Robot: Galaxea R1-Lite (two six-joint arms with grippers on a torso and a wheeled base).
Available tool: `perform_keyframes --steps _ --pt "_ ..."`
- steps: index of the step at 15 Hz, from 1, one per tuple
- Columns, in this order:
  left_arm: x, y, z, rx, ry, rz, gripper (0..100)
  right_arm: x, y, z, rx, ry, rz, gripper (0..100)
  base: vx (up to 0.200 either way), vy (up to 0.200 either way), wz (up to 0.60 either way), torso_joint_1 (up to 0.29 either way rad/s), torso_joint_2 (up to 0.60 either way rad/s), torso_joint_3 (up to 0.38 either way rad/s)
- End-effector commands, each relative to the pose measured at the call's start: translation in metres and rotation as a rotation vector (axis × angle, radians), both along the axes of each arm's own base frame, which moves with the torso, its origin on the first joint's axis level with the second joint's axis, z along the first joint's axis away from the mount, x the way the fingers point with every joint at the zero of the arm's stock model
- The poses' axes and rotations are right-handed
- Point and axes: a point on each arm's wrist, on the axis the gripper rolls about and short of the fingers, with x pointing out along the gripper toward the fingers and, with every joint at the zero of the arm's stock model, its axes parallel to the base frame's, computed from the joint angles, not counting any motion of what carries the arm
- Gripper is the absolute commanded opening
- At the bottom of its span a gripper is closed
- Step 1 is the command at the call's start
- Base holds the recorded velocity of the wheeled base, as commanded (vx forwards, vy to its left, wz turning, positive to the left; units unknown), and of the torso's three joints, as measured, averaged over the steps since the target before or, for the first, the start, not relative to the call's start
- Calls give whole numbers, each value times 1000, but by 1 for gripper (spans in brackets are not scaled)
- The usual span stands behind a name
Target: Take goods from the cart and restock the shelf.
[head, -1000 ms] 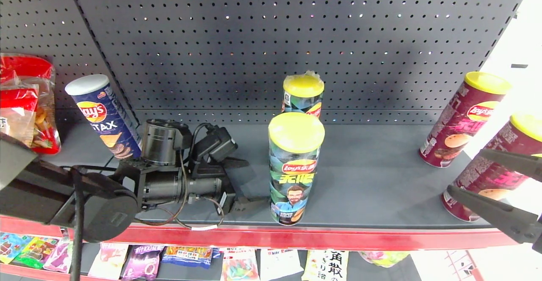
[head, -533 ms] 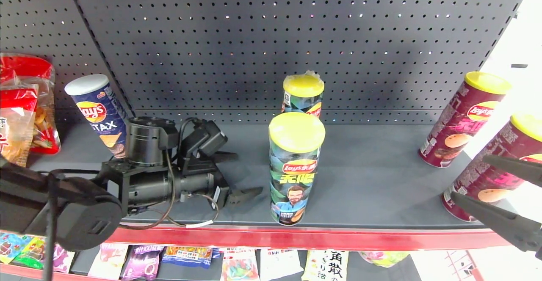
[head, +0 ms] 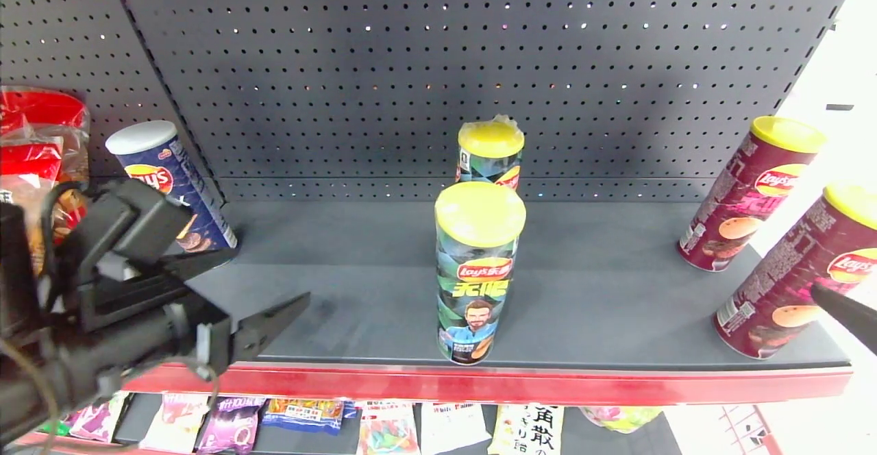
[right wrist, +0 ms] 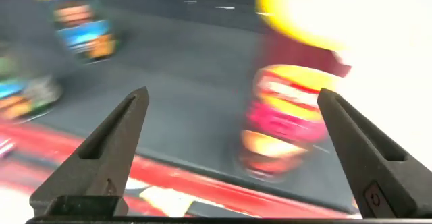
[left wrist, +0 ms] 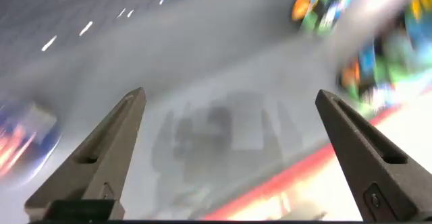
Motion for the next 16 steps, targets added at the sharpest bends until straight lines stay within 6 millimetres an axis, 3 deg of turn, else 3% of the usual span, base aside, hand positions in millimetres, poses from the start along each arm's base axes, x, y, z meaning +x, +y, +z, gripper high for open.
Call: perform_keyframes --steps 1,4,7,14,16 --pt "-88 49 31 -30 -99 103 100 -7 -8 2 2 -29 -108 100 0 0 0 0 0 0" --pt "-118 68 12 -39 -172 251 100 -16 -7 -5 4 -36 -122 100 0 0 0 0 0 0" --pt "-135 76 2 -11 -222 293 100 -25 -5 -16 -4 -29 -123 100 0 0 0 0 0 0" --pt "-146 80 -1 -12 -244 312 100 -28 -5 -15 -20 -18 -125 100 0 0 0 0 0 0" --pt "-147 80 -1 -10 -243 318 100 -27 -5 -16 -25 -13 -124 100 -200 0 0 5 5 7"
